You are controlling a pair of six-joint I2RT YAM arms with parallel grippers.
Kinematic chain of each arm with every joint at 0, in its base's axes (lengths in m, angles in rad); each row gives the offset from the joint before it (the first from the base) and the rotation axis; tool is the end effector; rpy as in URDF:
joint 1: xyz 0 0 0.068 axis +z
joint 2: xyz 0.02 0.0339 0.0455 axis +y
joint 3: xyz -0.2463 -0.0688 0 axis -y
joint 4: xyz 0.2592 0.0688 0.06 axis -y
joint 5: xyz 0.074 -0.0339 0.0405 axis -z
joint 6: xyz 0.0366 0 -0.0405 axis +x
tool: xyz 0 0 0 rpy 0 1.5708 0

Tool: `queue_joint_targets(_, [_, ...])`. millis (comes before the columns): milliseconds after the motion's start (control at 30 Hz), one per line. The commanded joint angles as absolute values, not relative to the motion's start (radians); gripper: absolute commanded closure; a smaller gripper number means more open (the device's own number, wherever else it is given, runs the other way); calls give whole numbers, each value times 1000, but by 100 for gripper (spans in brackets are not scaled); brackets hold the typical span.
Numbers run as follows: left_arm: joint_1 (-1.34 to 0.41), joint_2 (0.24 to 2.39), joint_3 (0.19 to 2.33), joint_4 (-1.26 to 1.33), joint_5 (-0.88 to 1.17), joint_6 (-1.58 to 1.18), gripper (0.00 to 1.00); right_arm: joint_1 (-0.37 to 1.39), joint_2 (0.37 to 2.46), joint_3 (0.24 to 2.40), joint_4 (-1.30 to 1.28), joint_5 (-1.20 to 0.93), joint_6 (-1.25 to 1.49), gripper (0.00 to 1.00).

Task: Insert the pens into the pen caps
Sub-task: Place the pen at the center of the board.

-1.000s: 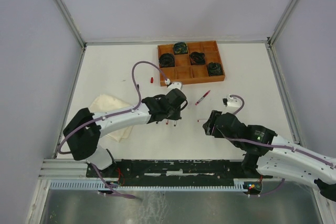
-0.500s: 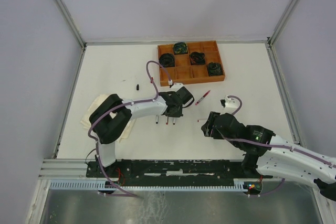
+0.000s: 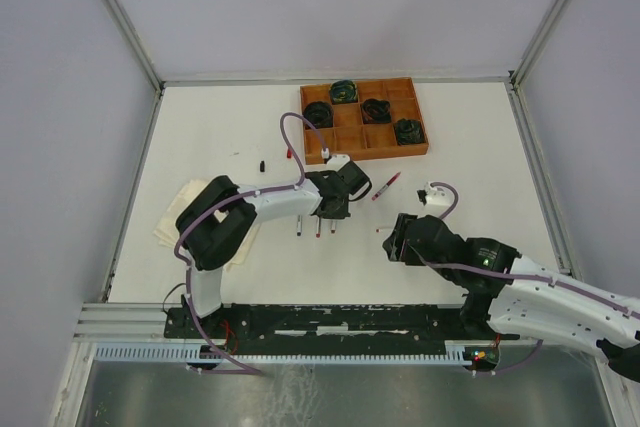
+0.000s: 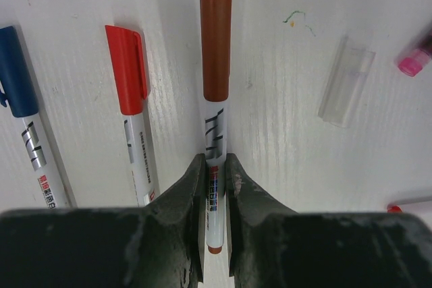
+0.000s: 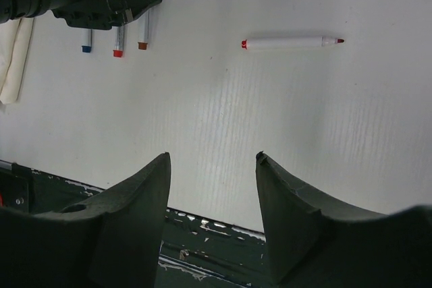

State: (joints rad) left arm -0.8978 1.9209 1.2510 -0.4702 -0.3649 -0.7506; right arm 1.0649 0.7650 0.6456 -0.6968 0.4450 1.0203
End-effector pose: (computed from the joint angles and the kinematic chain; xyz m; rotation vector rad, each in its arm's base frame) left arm 0.2534 -0.2969 0.1326 0.0860 2.5859 -0.0911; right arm 0.1011 0.1499 0.2348 0.1575 2.3435 0.5340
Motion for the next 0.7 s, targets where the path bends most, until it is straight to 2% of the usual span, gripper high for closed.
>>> queue_joint_targets(0, [-893, 1922, 1243, -476, -387, -807, 83, 1063, 769, 655, -667, 449, 1008, 39])
queue_joint_targets(267, [-894, 1845, 1198, -458, -388, -798, 66, 1063, 800, 677, -663, 440, 993, 39])
queue_joint_targets(667, [-894, 1588, 1156, -403, -371, -674, 65, 1061, 909, 815, -742, 470, 880, 38])
